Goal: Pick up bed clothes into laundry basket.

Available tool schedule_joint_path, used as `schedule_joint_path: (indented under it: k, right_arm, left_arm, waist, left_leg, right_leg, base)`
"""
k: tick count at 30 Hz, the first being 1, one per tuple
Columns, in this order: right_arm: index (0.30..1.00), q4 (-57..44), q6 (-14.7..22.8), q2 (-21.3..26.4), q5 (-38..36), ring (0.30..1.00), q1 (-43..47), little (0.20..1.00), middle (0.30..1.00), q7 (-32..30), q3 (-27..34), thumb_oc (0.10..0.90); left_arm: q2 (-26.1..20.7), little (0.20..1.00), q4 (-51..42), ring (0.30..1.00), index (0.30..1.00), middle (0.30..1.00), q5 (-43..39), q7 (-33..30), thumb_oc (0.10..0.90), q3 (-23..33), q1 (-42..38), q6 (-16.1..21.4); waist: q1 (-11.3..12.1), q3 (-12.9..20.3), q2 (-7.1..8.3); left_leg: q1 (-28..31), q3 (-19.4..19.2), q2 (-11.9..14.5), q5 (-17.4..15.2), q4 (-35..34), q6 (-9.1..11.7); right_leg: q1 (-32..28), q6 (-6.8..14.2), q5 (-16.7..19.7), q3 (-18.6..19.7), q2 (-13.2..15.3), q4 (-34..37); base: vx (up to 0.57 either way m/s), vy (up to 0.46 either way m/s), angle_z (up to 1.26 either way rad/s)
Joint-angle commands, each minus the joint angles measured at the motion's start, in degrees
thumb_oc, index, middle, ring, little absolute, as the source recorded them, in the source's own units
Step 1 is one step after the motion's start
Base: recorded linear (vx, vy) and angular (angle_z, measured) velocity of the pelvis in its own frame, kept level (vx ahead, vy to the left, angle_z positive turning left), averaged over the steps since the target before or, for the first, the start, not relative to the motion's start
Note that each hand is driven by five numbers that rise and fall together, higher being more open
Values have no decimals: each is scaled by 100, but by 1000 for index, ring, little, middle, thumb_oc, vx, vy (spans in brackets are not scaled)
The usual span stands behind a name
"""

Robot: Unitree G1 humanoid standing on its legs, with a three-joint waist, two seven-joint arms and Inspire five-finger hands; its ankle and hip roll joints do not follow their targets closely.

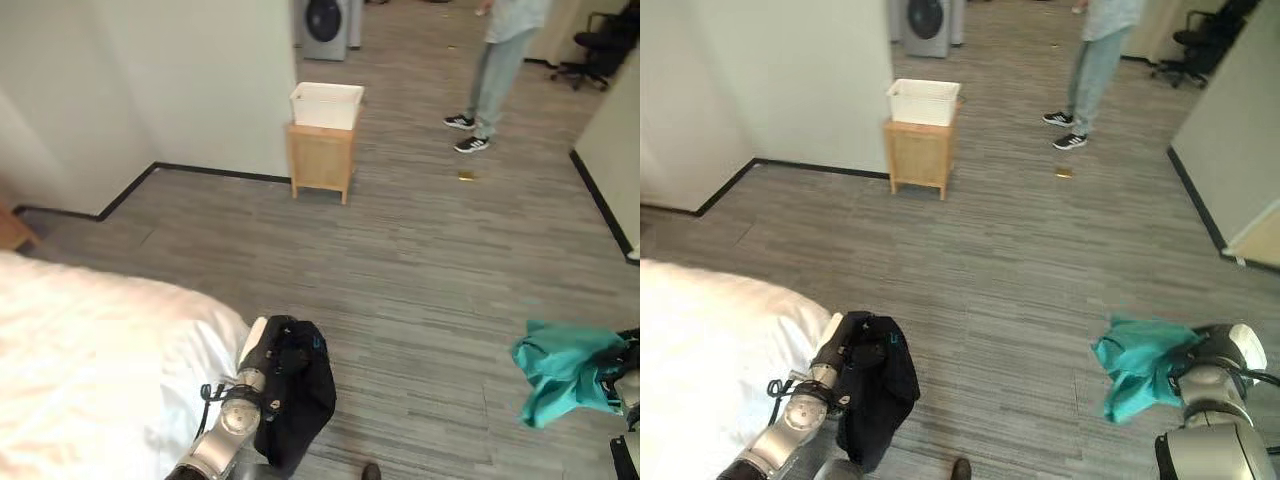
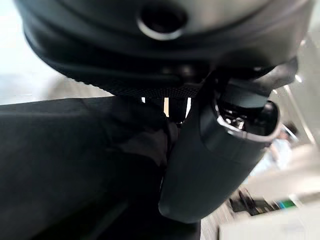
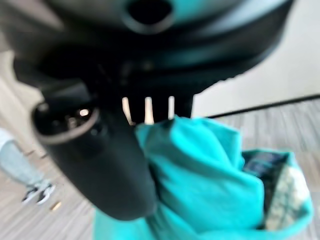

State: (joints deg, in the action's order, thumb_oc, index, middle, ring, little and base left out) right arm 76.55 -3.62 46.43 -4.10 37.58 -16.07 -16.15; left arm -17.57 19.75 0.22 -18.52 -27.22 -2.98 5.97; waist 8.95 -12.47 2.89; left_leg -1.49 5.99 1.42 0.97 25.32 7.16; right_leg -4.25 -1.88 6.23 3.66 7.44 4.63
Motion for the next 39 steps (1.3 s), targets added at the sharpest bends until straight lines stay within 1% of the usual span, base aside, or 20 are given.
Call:
schedule_joint_path:
  k: [1, 3, 5, 6, 8, 13, 14, 15, 16, 18, 19, 21, 22, 23, 27, 29, 31, 34, 37, 39]
  right_arm:
    - [300, -839, 570, 265, 58, 300, 1366, 300, 300, -352, -645, 400]
    - [300, -949, 571, -211, 225, 300, 1355, 300, 300, -383, -718, 400]
    - [300, -1034, 554, -308, 278, 300, 1353, 300, 300, -401, -737, 400]
    - [300, -3561, 348, -270, 904, 300, 354, 300, 300, -595, -532, 400]
    - [300, -6909, 634, -116, 1498, 300, -2776, 300, 300, -177, 1048, 400]
    - [300, -7423, 787, -413, 2094, 300, -3280, 300, 300, -87, 1050, 400]
    - [300, -7297, 677, -565, 2420, 300, -3184, 300, 300, -113, 964, 400]
    - [300, -7154, 566, -753, 2636, 300, -3209, 300, 300, -204, 915, 400]
    - [300, -7153, 566, -755, 2637, 300, -3210, 300, 300, -205, 915, 400]
    - [300, -7218, 461, -829, 2794, 300, -3196, 300, 300, -315, 964, 400]
    - [300, -7257, 428, -843, 2888, 300, -3126, 300, 300, -469, 957, 400]
    - [300, -7253, 433, -902, 2881, 300, -3029, 300, 300, -504, 966, 400]
    - [300, -7233, 406, -894, 2897, 300, -2993, 300, 300, -613, 1029, 400]
    - [300, -7219, 411, -888, 2895, 300, -2967, 300, 300, -619, 1025, 400]
    - [300, -7233, 476, -906, 2734, 300, -3074, 300, 300, -715, 1246, 400]
    - [300, -7202, 484, -881, 2668, 300, -3139, 300, 300, -820, 1438, 400]
    - [300, -7131, 496, -843, 2630, 300, -3111, 300, 300, -863, 1470, 400]
    - [300, -7186, 508, -760, 2694, 300, -3109, 300, 300, -861, 1527, 400]
    - [300, -7391, 544, -686, 2747, 300, -3288, 300, 300, -777, 1659, 400]
    - [300, -7390, 610, -570, 2688, 300, -3392, 300, 300, -791, 1748, 400]
  left_arm:
    - [183, 300, -720, 300, 300, 300, 166, -416, 400, 140, -829, 558]
    - [250, 300, -422, 300, 300, 300, 162, -543, 400, 240, -960, 429]
    - [279, 300, -306, 300, 300, 300, 184, -610, 400, 280, -1042, 362]
    - [279, 300, -549, 300, 300, 300, 222, -821, 400, 641, -959, 130]
    - [67, 300, -789, 300, 300, 300, 558, -1024, 400, 1870, -682, -151]
    - [107, 300, -1025, 300, 300, 300, 906, -1126, 400, 2030, -398, -159]
    - [184, 300, -1006, 300, 300, 300, 967, -1061, 400, 1957, -222, -194]
    - [174, 300, -977, 300, 300, 300, 985, -1022, 400, 1853, -144, -229]
    - [172, 300, -978, 300, 300, 300, 984, -1022, 400, 1853, -142, -229]
    - [134, 300, -1000, 300, 300, 300, 959, -1018, 400, 1791, -162, -273]
    - [42, 300, -1042, 300, 300, 300, 1023, -1068, 400, 1724, -291, -330]
    - [-27, 300, -1020, 300, 300, 300, 1066, -1112, 400, 1745, -431, -378]
    - [-110, 300, -1018, 300, 300, 300, 1153, -1152, 400, 1717, -639, -383]
    - [-104, 300, -1008, 300, 300, 300, 1154, -1154, 400, 1724, -662, -382]
    - [-158, 300, -967, 300, 300, 300, 1349, -1120, 400, 1645, -920, -422]
    - [-159, 300, -928, 300, 300, 300, 1480, -1067, 400, 1651, -944, -469]
    - [-221, 300, -827, 300, 300, 300, 1540, -1046, 400, 1771, -946, -505]
    - [-303, 300, -815, 300, 300, 300, 1645, -1030, 400, 1869, -904, -548]
    - [-194, 300, -795, 300, 300, 300, 1761, -1035, 400, 1876, -773, -523]
    - [-38, 300, -699, 300, 300, 300, 1739, -1052, 400, 1813, -658, -497]
  waist:
    - [281, 159, -201]
    - [356, 275, -524]
    - [410, 272, -584]
    - [199, 201, -664]
    - [-441, 50, -830]
    - [-481, 182, -883]
    - [-454, 340, -828]
    - [-379, 479, -611]
    - [-365, 490, -615]
    - [-329, 455, -483]
    - [-397, 308, -506]
    - [-474, 201, -602]
    - [-633, 21, -697]
    - [-645, 27, -715]
    - [-1211, -79, -612]
    - [-1518, -57, -385]
    - [-1658, -21, -379]
    - [-1791, 2, -406]
    - [-1890, 224, -419]
    - [-1898, 261, -506]
  left_leg:
    - [-590, -573, -107, 78, -536, -250]
    - [-905, -962, -313, 492, -1942, -310]
    - [-935, -1069, -340, 724, -2314, -259]
    - [-1129, -1385, -211, 884, -2580, -211]
    - [-1397, -2115, 99, 881, -2866, -228]
    - [-1323, -2550, 311, 963, -2921, -352]
    - [-1238, -2639, 301, 1137, -2926, -442]
    - [-1123, -2564, 50, 1043, -2929, -545]
    - [-1132, -2573, 63, 1046, -2931, -544]
    - [-858, -2547, -168, 809, -2894, -656]
    - [-487, -2400, -282, 563, -2922, -780]
    - [-235, -2281, -200, 409, -2965, -820]
    - [165, -2003, -142, 139, -3023, -868]
    - [123, -1990, -115, 158, -3019, -857]
    - [894, -1095, -153, -487, -3032, -718]
    - [1419, -686, -283, -900, -3032, -664]
    - [1861, -420, -213, -1198, -3032, -564]
    - [2288, -157, -71, -1451, -3032, -501]
    - [2597, 1, 191, -1124, -2799, -348]
    - [2235, -73, 370, -215, -1322, -28]
  right_leg:
    - [-893, 663, -1012, -382, -283, 34]
    - [-1186, 639, -1275, -67, -538, 37]
    - [-1329, 622, -1385, 28, -528, 37]
    - [-1395, 625, -1426, 235, -536, 10]
    - [-1627, 732, -1751, 511, -294, -91]
    - [-1837, 939, -1906, 466, 3, -109]
    - [-1840, 1129, -1735, 370, 260, -225]
    - [-1670, 1443, -1135, 222, 621, -683]
    - [-1653, 1441, -1126, 239, 614, -681]
    - [-1437, 1688, -73, 202, 915, -1592]
    - [-996, 1688, 846, 411, 984, -2617]
    - [-555, 1597, 918, 484, 933, -3061]
    - [301, 1299, 361, 378, 883, -3419]
    - [357, 1275, 353, 364, 855, -3466]
    - [1265, 1009, -739, -14, 79, -2488]
    - [1797, 1061, -395, -110, -504, -957]
    - [2086, 1188, 91, -875, -754, -115]
    - [2400, 1237, 231, -1463, -776, -95]
    - [1895, 975, 357, -1250, -690, -51]
    - [1404, 844, 360, -1122, -613, -108]
  base:
    - [310, 7, -114]
    - [515, 39, -94]
    - [352, 48, -135]
    - [258, 109, -161]
    - [551, 289, -75]
    - [373, 110, -57]
    - [675, 77, -8]
    - [672, 77, 5]
    - [469, 23, -7]
    - [500, 35, -9]
    - [743, 77, 13]
    - [542, 33, 53]
    - [313, -50, 85]
    - [562, -105, 90]
    - [599, -226, 107]
    - [854, -349, 174]
    - [797, -297, 148]
    - [495, -247, 99]
    - [465, -316, 42]
    - [602, -429, 49]
